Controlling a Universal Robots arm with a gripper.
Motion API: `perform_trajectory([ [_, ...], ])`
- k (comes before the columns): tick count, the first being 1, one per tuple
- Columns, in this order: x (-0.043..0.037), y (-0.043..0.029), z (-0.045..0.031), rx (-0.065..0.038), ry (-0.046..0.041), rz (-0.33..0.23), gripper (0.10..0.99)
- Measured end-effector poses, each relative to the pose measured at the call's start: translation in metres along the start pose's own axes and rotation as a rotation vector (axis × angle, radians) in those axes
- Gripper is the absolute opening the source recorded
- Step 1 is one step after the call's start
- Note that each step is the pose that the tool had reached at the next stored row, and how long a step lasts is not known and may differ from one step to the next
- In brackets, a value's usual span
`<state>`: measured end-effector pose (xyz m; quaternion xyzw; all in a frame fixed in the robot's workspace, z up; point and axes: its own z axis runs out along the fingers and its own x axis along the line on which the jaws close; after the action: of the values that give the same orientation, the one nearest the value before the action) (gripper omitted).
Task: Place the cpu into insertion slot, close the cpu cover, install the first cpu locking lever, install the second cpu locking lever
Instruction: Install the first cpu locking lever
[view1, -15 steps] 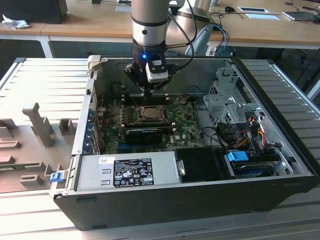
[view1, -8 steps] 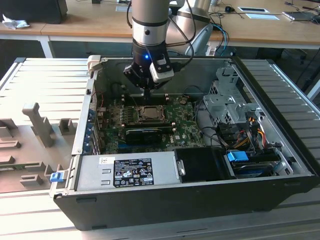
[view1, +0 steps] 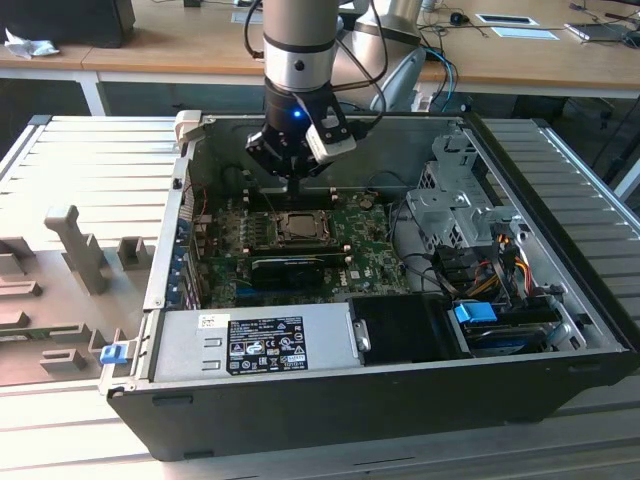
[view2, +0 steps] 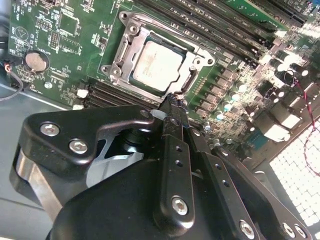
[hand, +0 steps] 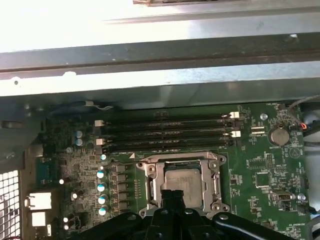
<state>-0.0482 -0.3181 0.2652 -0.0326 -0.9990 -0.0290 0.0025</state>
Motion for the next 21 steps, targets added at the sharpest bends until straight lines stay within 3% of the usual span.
perform_trajectory([
  [19, 0.004, -0.0003, -0.0001, 0.0, 0.0007, -0.01, 0.106],
  [21, 0.004, -0.0003, -0.0001, 0.001, 0.0041, -0.067, 0.106],
])
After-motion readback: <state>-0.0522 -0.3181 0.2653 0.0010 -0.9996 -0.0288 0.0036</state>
